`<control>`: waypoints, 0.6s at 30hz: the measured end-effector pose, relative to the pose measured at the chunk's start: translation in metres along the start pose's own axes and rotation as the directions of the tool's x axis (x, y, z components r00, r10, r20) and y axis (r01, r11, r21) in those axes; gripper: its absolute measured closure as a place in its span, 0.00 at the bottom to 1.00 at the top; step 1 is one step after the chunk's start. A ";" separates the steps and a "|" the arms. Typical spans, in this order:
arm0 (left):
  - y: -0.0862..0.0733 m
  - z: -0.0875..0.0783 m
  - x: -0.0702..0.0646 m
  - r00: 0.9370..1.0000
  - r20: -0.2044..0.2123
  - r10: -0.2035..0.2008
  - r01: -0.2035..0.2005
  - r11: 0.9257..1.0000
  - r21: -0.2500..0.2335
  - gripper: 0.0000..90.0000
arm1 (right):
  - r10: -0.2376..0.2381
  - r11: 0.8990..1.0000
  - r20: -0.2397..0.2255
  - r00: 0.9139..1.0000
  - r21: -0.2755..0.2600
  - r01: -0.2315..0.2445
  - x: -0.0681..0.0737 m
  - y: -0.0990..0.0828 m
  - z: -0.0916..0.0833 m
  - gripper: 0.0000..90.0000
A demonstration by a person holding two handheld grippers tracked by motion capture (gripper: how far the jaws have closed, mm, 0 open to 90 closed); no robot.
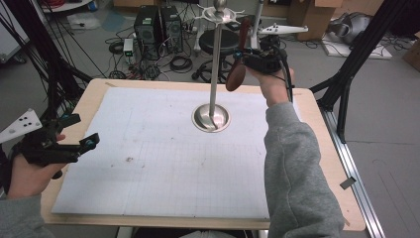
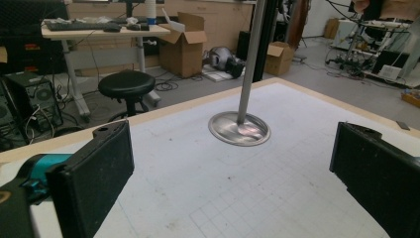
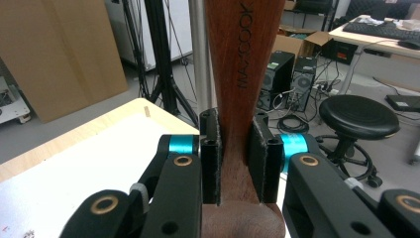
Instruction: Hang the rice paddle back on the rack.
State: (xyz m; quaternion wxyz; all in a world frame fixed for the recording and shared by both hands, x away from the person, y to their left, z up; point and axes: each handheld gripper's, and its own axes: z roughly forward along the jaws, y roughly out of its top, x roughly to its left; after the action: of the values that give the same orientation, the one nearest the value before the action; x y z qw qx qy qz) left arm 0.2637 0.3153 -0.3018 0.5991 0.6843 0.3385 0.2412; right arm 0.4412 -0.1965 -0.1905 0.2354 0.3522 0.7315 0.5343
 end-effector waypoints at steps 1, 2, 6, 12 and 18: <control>0.000 0.000 0.000 1.000 0.000 0.000 0.000 1.000 0.000 0.04 | 0.000 1.000 0.001 1.000 -0.001 0.000 0.000 0.000 0.000 0.86; 0.000 0.000 0.000 1.000 0.001 0.000 0.000 1.000 0.000 0.04 | 0.002 1.000 -0.001 1.000 -0.003 -0.002 0.000 0.000 0.001 0.86; 0.000 0.000 0.000 1.000 0.002 -0.001 0.001 1.000 -0.004 0.04 | -0.002 1.000 -0.006 1.000 -0.006 0.002 0.000 0.000 0.002 0.86; 0.000 0.000 0.000 1.000 0.002 -0.002 0.002 1.000 -0.004 0.04 | -0.009 1.000 -0.006 1.000 -0.009 0.009 0.002 0.001 0.005 0.86; 0.000 0.000 0.000 1.000 0.003 -0.003 0.003 1.000 -0.003 0.04 | -0.006 1.000 -0.005 1.000 -0.011 0.006 0.002 0.003 0.007 0.86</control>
State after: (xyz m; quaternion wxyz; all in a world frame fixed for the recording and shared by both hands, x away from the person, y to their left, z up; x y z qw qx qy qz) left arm 0.2637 0.3158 -0.3017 0.6009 0.6834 0.3381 0.2397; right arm 0.4454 -0.1899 -0.1902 0.2369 0.3475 0.7301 0.5385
